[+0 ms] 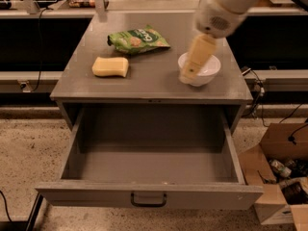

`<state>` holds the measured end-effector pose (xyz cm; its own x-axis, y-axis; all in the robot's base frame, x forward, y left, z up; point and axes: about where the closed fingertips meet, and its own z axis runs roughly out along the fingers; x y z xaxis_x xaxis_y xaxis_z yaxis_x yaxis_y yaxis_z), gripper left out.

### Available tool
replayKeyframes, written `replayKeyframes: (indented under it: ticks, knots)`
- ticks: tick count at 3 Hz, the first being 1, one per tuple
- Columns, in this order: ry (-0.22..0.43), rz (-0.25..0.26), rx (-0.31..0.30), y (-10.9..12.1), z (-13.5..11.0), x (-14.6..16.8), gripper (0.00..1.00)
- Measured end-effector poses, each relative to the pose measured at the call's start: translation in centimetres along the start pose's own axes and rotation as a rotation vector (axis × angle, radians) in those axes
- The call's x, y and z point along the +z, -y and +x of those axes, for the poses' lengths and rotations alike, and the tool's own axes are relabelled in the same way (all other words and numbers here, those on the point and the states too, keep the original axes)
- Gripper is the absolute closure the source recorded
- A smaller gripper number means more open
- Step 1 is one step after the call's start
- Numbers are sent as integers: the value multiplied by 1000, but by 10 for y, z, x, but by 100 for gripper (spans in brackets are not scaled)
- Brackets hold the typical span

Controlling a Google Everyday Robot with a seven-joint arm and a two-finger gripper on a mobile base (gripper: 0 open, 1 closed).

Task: Place sponge into top drawer

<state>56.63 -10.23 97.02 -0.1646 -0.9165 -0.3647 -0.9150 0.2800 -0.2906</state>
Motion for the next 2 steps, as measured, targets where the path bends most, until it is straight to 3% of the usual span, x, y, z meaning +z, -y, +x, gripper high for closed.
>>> replayKeyframes:
  ticks: [1, 2]
  knots:
    - [51, -31, -52, 26, -62, 50, 0]
    - [61, -85, -108, 30, -116, 106, 0]
